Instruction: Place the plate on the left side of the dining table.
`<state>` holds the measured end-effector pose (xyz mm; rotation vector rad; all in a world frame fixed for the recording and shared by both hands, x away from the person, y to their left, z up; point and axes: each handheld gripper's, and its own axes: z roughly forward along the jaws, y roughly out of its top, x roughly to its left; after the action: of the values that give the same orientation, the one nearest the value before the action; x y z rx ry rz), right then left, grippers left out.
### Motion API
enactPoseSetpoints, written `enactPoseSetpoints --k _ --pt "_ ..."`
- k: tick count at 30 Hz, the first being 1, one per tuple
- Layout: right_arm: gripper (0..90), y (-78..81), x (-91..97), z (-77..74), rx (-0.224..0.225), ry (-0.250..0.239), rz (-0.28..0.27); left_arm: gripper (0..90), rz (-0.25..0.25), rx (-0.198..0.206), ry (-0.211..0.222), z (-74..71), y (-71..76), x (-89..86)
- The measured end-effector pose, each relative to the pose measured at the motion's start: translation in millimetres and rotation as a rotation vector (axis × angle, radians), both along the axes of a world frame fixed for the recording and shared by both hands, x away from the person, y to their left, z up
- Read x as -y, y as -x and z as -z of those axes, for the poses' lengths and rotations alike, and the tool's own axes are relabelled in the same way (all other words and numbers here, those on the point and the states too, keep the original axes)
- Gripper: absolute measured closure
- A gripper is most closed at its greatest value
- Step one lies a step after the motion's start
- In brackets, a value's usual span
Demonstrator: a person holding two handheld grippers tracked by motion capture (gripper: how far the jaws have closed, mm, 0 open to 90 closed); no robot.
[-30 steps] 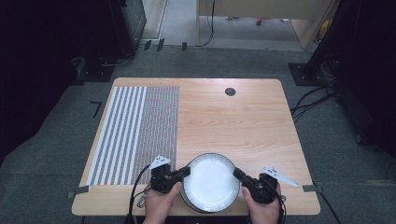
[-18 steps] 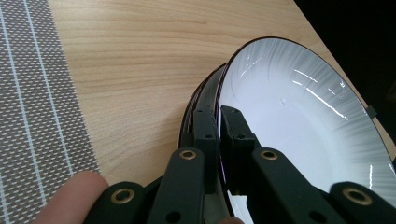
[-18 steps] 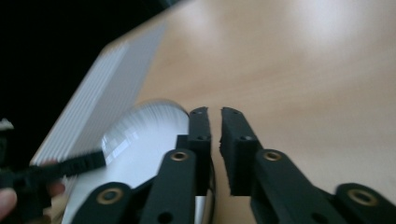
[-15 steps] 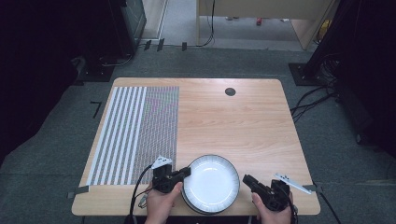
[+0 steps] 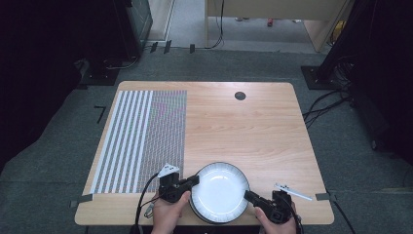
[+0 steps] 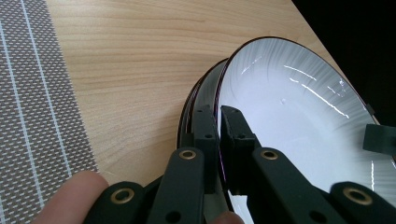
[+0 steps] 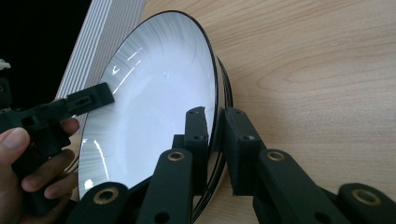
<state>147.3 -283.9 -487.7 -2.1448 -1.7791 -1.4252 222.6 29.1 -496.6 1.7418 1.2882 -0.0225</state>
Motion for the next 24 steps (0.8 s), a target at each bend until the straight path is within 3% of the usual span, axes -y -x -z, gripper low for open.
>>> enactPoseSetpoints --k 5,9,20,24 --pt "82.9 1.2 -5.0 -1.3 -0.002 0.016 0.052 86.8 -0.008 0.004 0.004 0.3 0.9 0.1" --pt "84.8 0.0 -4.6 -3.1 0.0 -0.005 0.087 87.2 -0.002 0.008 0.023 -2.0 1.9 -1.2" --pt "85.8 -2.3 -2.6 -7.8 0.036 0.027 0.101 87.0 0.008 0.012 0.029 -3.8 3.7 -0.2" --pt "85.7 -6.6 -3.1 -5.6 0.025 0.025 0.084 87.0 0.0 0.005 0.024 -2.8 3.0 -2.2"
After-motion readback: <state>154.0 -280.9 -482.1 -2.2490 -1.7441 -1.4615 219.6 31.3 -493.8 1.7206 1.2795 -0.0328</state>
